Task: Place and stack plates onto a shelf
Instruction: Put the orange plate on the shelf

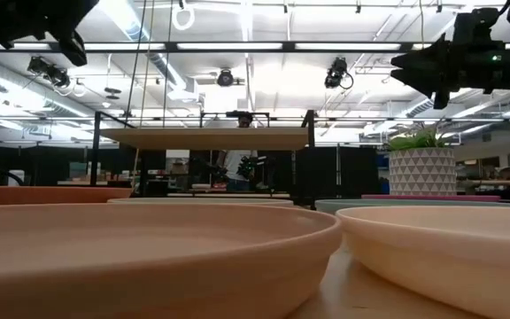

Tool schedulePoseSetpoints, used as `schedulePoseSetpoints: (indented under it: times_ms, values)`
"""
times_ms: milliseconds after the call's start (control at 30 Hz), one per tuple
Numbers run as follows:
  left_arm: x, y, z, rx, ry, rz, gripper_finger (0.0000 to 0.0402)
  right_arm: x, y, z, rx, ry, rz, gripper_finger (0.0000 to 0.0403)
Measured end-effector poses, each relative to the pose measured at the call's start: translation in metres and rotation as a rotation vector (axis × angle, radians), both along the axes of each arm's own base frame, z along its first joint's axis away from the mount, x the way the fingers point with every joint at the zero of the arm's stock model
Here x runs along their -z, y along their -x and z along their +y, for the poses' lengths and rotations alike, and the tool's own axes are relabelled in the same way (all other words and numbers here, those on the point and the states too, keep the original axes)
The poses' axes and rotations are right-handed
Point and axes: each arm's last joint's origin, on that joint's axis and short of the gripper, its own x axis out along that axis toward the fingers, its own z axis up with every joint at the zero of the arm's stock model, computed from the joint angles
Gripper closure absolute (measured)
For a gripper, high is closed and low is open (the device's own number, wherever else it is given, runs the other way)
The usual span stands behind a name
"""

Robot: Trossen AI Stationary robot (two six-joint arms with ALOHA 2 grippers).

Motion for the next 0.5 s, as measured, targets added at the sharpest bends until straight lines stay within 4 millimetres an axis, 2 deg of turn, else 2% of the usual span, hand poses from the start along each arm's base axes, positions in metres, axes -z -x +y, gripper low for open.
schedulePoseSetpoints:
  times_ms: [133,300,400,500]
  values:
    - [0.001,-0.001,0.001,-0.029,0.037,0.01,0.0367,0.0,0.0,0.0,-0.018,0.006,0.003,0.0233]
    - [0.002,-0.004,-0.002,0.005,-0.046,0.049,0.0367,0.003,-0.004,0.001,-0.083,0.006,0.045,0.0233]
    - [-0.013,-0.01,-0.004,0.016,-0.057,0.164,0.0371,0.0,-0.01,0.001,-0.125,-0.003,0.08,0.0233]
    - [-0.027,-0.023,-0.006,-0.049,-0.092,0.347,0.038,-0.013,-0.017,-0.002,-0.116,0.033,0.111,0.0233]
